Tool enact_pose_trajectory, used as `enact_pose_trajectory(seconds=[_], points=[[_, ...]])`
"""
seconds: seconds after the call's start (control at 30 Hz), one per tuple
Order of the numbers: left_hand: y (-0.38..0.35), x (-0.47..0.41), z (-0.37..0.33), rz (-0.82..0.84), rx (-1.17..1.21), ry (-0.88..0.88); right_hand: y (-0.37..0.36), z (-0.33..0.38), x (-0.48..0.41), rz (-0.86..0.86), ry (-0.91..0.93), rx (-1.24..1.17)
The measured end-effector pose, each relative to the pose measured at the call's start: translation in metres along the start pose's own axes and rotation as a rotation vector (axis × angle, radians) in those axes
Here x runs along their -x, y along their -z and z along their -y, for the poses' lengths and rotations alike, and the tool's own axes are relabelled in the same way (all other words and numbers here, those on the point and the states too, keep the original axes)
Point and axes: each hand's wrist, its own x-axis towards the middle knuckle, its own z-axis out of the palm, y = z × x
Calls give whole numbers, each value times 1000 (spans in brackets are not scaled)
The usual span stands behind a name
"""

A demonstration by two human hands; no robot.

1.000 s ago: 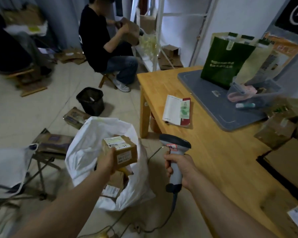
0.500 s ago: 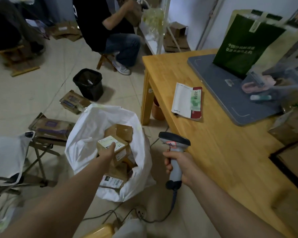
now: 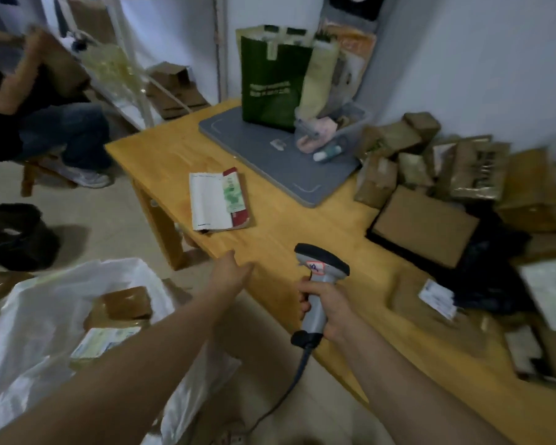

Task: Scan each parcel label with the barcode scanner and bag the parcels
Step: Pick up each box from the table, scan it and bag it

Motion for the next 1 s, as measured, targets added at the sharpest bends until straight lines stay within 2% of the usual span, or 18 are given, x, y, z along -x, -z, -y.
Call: enact_pose_trajectory(seconds=[0.27,0.43,0.53,0.7,0.8,0.9,1.0], points=[[-158,40,-114,327,-409,-557,146,21,20,-261,87,-197],[-255,57,-143,528,-714,-801,235,21,29,-381,118,-220],[-297,53,-147,554,-920,-926,274,19,27,-422,54,-230],[-316,43,-168,507,-1108,-768,308,10,25,-438,-38,-248],[-318,36,-179,512,-1167,-713,316,3,22,-454,-35,-248],[-316,40,-175,445,-1294,-677,317,2,22,-445,-18,-235],[-301,44,-159,454,-1277,-567,309,5,21,-441,-15,-202]])
